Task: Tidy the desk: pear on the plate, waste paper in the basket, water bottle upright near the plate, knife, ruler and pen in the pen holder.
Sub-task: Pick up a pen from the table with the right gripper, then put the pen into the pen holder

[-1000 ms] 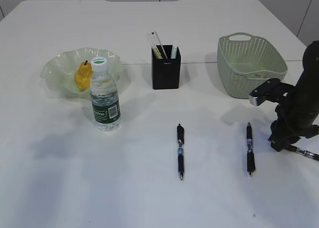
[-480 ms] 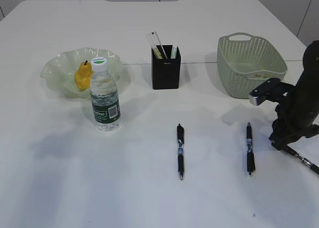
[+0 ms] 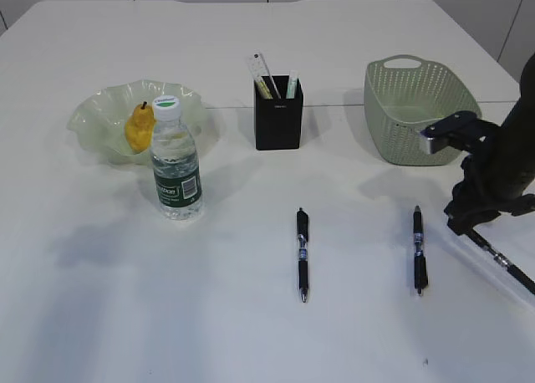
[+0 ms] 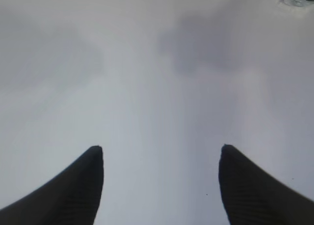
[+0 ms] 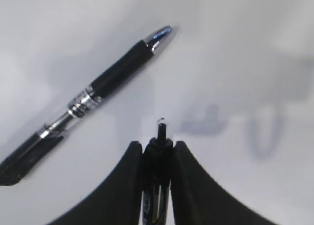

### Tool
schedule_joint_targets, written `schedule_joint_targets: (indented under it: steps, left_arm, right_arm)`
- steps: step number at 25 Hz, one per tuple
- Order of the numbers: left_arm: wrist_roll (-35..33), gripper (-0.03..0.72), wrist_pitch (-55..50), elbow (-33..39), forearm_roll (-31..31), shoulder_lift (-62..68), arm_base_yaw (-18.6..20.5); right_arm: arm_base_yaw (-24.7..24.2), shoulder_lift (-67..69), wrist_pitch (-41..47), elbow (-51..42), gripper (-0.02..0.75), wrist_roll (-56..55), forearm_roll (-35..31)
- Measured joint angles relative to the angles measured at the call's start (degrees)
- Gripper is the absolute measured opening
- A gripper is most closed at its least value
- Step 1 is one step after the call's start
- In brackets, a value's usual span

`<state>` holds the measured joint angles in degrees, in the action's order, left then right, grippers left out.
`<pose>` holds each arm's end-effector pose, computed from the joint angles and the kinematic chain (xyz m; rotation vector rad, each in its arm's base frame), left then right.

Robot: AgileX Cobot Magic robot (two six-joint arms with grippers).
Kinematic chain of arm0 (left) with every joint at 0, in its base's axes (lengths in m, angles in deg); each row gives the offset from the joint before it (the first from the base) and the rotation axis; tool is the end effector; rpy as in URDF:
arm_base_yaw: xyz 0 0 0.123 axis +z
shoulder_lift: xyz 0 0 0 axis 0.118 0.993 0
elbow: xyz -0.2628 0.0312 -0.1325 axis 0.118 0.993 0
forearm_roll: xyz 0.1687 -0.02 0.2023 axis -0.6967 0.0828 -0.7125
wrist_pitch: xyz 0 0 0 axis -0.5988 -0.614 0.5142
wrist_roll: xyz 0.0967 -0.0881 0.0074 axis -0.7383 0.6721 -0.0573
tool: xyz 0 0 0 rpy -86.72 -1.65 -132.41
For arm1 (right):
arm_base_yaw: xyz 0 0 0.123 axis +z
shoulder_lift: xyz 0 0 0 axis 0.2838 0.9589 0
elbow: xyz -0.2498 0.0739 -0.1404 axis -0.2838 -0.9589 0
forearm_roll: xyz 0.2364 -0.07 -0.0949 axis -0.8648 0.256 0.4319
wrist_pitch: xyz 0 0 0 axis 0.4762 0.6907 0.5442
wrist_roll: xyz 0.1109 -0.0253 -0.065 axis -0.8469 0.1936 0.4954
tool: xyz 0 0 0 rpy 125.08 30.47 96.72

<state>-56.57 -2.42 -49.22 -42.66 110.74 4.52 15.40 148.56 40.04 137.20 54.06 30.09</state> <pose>0.2711 -0.0190 0.2411 -0.0928 2.8077 -0.1261 0.3903 0.0039 0.1078 -0.8434 2.8597 0.0614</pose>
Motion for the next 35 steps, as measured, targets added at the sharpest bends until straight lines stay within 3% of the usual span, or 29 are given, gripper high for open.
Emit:
schedule_joint_targets:
  steps: [7, 14, 22, 35]
  left_arm:
    - [0.0, 0.521, 0.0, 0.0, 0.0, 0.0, 0.0]
    - [0.0, 0.521, 0.0, 0.0, 0.0, 0.0, 0.0]
    - [0.0, 0.521, 0.1, 0.0, 0.0, 0.0, 0.0]
    - [0.0, 0.521, 0.1, 0.0, 0.0, 0.0, 0.0]
  right_arm:
    - [0.0, -3.3, 4.0, 6.3, 0.094, 0.1, -10.6]
    - [0.0, -3.4, 6.5, 16.2, 0.09, 3.5, -26.9]
    - [0.0, -3.4, 3.1, 22.3, 0.09, 18.2, -47.9]
    - [0.0, -3.4, -1.5, 23.2, 0.089, 43.3, -72.1]
